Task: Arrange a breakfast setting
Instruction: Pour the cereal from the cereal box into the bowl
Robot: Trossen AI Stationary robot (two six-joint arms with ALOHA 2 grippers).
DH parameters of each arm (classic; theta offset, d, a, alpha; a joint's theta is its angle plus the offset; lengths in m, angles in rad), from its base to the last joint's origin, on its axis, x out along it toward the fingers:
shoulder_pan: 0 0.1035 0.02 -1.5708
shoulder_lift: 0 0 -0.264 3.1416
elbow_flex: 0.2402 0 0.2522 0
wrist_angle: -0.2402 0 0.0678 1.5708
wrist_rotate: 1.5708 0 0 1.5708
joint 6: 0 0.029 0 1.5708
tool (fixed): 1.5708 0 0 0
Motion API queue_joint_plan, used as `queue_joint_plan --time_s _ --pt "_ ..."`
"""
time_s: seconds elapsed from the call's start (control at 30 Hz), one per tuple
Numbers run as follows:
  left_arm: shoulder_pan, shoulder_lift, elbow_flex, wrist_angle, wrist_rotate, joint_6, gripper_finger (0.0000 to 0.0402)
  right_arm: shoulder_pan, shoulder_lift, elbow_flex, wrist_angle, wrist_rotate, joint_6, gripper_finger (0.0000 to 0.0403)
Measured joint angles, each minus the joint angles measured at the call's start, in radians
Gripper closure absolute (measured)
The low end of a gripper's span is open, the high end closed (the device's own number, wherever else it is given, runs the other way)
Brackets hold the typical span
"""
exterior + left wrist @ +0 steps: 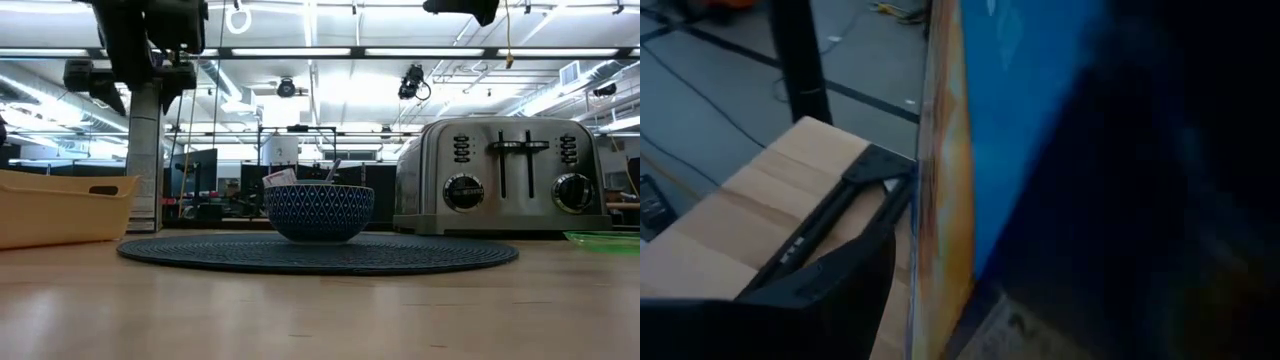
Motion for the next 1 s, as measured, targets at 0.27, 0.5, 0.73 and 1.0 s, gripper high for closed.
queue_joint_plan --time_s 0.27,0.5,0.73,1.0 --pt "0.067 0.000 -0.024 0.106 0.000 0.125 0.0135 -0.016 0.000 0.000 0.018 -0.017 0.000 0.0112" --pt "0.070 0.000 -0.024 0.118 -0.001 0.154 0.0218 -0.021 0.000 0.000 0.019 -0.017 0.000 0.0112" --pt "0.063 -0.019 -0.014 0.113 0.020 0.175 0.0264 -0.021 0.000 0.000 0.018 -0.018 -0.036 0.0112" --pt "0.063 -0.064 0.112 0.117 0.048 0.440 0.0309 -0.019 0.000 0.000 0.016 -0.040 -0.084 0.0112"
